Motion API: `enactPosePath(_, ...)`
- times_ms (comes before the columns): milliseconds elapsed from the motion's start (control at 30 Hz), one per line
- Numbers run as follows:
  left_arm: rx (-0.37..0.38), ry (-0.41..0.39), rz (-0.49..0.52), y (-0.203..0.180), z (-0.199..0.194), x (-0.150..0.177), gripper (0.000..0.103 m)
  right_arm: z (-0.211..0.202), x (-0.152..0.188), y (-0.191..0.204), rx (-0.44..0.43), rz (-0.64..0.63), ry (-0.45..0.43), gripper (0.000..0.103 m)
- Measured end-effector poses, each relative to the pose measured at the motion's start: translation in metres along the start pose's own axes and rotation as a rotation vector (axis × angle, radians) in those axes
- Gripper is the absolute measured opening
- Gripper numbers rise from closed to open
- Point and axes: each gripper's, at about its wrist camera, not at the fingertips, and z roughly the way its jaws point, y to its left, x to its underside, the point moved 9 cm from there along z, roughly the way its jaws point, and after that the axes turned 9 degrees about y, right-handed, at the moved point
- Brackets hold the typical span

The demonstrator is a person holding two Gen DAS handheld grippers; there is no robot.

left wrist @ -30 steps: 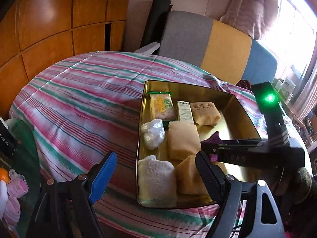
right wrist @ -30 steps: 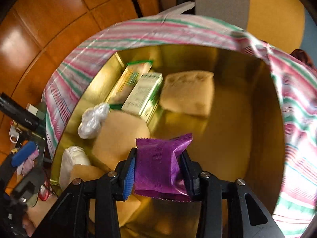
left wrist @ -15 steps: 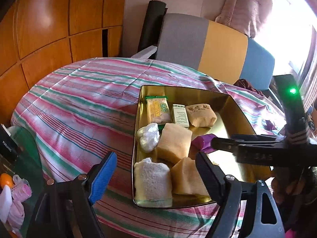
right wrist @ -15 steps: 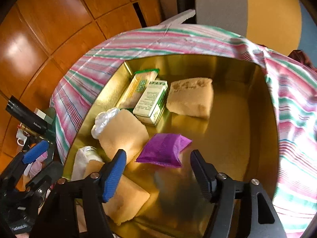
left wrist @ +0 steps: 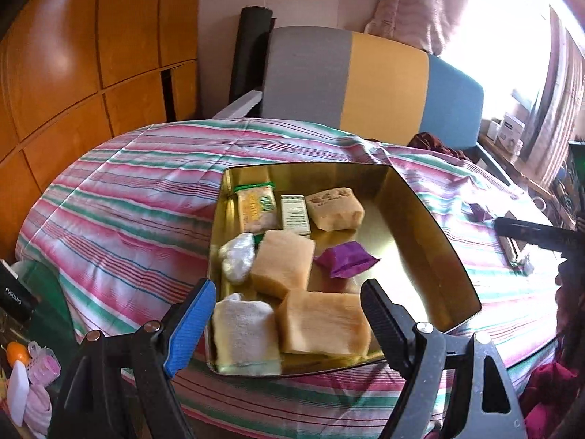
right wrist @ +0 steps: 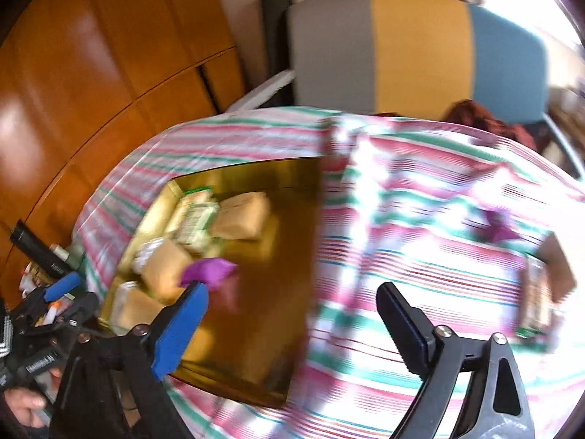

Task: Organize objects
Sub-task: 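Move both grippers back toward the remaining item pile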

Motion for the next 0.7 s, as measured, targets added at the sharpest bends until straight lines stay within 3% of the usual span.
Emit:
enactPosePath(333,0.042,0.001,0.083,-0.041,0.001,-0.009,0.083,-0.047,0.029,-0.174,0.229,0.248,-0.038,0.097)
enactPosePath(500,0.1,-0.005,0.129,-0.076,0.001,-0.023,0.083,-0.071,0.055,-0.267,0.335,0.484,-0.113,0.099)
enactPosePath(633,0.17,0.013,0.183,-0.117,0.003,-0.032,0.083,-0.078,0.083,-0.315,0.299,0.729,-0.146,0.099)
enactPosePath(700,0.216,0.036,0.208,-0.142,0.007,-0.034,0.083,-0.086,0.085,-0.326,0.269,0.785,-0.195,0.099)
